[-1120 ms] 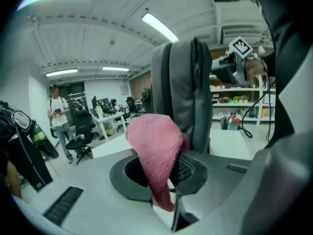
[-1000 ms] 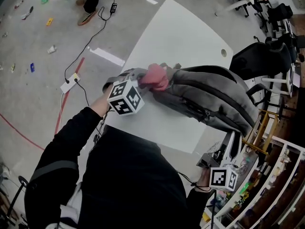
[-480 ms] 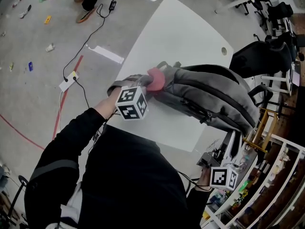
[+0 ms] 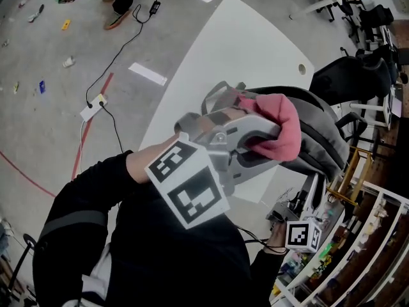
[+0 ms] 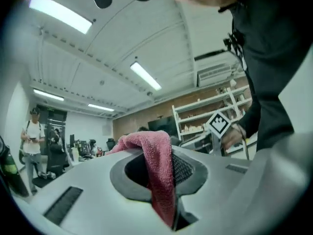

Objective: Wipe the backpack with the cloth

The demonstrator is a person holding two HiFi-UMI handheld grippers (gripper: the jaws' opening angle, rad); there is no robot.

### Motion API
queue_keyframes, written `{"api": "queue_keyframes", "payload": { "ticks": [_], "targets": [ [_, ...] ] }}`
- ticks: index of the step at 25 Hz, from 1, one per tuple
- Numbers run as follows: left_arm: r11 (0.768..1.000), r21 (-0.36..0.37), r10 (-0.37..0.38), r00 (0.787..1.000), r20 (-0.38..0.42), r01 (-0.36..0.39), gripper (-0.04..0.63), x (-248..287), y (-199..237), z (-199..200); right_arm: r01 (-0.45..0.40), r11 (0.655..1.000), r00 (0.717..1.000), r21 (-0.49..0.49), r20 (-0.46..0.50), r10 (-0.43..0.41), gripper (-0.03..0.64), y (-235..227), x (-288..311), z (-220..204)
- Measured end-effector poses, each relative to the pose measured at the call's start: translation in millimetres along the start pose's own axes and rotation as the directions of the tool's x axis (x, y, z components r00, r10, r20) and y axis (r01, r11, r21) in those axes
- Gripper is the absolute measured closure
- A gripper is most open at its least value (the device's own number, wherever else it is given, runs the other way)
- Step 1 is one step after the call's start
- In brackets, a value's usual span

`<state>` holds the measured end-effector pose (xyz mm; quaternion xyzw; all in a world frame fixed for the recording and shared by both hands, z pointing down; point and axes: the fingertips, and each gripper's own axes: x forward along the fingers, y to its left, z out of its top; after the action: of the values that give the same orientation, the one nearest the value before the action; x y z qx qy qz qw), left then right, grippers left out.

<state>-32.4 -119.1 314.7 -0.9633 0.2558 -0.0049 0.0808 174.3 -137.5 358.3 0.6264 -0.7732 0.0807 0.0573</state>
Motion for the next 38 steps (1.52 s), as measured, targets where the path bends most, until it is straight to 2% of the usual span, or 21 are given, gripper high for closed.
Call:
{"api": "queue_keyframes", "payload": {
  "ticks": [2, 4, 7, 10, 12, 13, 15, 17, 19, 21, 22, 23, 24, 25, 26, 30, 33, 35, 38],
  "targets": [
    [0.999, -0.020, -0.026, 0.997, 0.078, 0.028, 0.522, -2, -7, 25, 0.007, 1.000, 1.000, -0.001, 0.000, -0.007, 0.439, 0, -1, 0],
    [1.000, -0.023, -0.019, 0.997, 0.079, 0.021, 0.522, -2, -8, 23, 0.011, 1.000, 1.000, 0.002, 0.003, -0.011, 0.439, 1, -1, 1],
    [0.998, -0.052, 0.028, 1.000, -0.009, -0.028, 0.522, -3, 3, -16, 0.025, 1.000, 1.000, 0.001, 0.001, -0.025, 0.439, 2, -2, 1],
    [0.986, -0.156, 0.048, 0.995, -0.082, -0.061, 0.522, -15, 15, -67, 0.023, 1.000, 1.000, 0.000, 0.006, -0.023, 0.440, 2, 0, 0],
    [0.972, -0.217, 0.054, 0.983, -0.177, -0.092, 0.522, -23, 19, -112, 0.024, 1.000, 1.000, -0.001, 0.009, -0.024, 0.440, 1, 1, 0],
    [0.967, -0.229, 0.053, 0.971, -0.235, -0.108, 0.522, -27, 19, -137, 0.031, 1.000, 0.999, 0.001, 0.009, -0.031, 0.440, 0, 0, -1],
    [0.968, -0.208, 0.057, 0.934, -0.353, -0.138, 0.523, -34, 16, -189, 0.045, 0.999, 0.999, 0.006, 0.005, -0.045, 0.440, -1, -1, -2],
    [0.973, -0.156, 0.078, 0.880, -0.468, -0.169, 0.523, -41, 12, -241, 0.046, 0.999, 0.999, 0.000, 0.004, -0.046, 0.440, 0, 0, -2],
    [0.973, -0.139, 0.072, 0.816, -0.574, -0.184, 0.523, -51, 6, -288, 0.053, 0.999, 0.999, 0.001, 0.001, -0.053, 0.440, 0, -1, -2],
    [0.971, -0.164, 0.026, 0.759, -0.650, -0.174, 0.523, -59, -5, -322, 0.057, 0.998, 0.998, 0.008, -0.002, -0.057, 0.440, -1, -1, -4],
    [0.972, -0.172, 0.004, 0.738, -0.675, -0.162, 0.523, -60, -10, -333, 0.056, 0.998, 0.998, 0.007, -0.001, -0.056, 0.441, -1, -1, -4],
    [0.974, -0.172, -0.011, 0.722, -0.691, -0.150, 0.523, -60, -15, -341, 0.053, 0.999, 0.999, 0.002, 0.002, -0.053, 0.442, 0, -1, -3],
    [0.976, -0.168, -0.018, 0.716, -0.698, -0.139, 0.522, -58, -17, -344, 0.049, 0.999, 0.999, -0.001, 0.004, -0.049, 0.442, 1, 0, -3],
    [0.977, -0.168, -0.020, 0.721, -0.693, -0.134, 0.523, -54, -18, -342, 0.051, 0.999, 0.999, -0.002, 0.004, -0.051, 0.442, 2, -1, -3],
    [0.976, -0.174, -0.019, 0.739, -0.673, -0.133, 0.523, -49, -17, -334, 0.056, 0.998, 0.998, 0.001, 0.003, -0.056, 0.442, 1, -1, -3],
    [0.971, -0.211, 0.000, 0.877, -0.480, -0.115, 0.523, -22, -1, -248, 0.064, 0.998, 0.998, 0.017, 0.001, -0.064, 0.442, -1, -2, -5],
    [0.982, -0.172, 0.029, 0.957, -0.288, -0.082, 0.523, -12, 7, -157, 0.066, 0.998, 0.998, 0.013, 0.003, -0.066, 0.442, -1, -1, -5],
    [0.990, -0.129, 0.042, 0.988, -0.147, -0.061, 0.522, -8, 9, -92, 0.070, 0.997, 0.998, 0.020, 0.003, -0.070, 0.443, -3, -1, -6],
    [0.998, -0.057, 0.038, 0.999, 0.021, -0.037, 0.522, -5, 8, -9, 0.075, 0.997, 0.997, 0.023, 0.004, -0.075, 0.443, -2, -3, -6]
  ]
}}
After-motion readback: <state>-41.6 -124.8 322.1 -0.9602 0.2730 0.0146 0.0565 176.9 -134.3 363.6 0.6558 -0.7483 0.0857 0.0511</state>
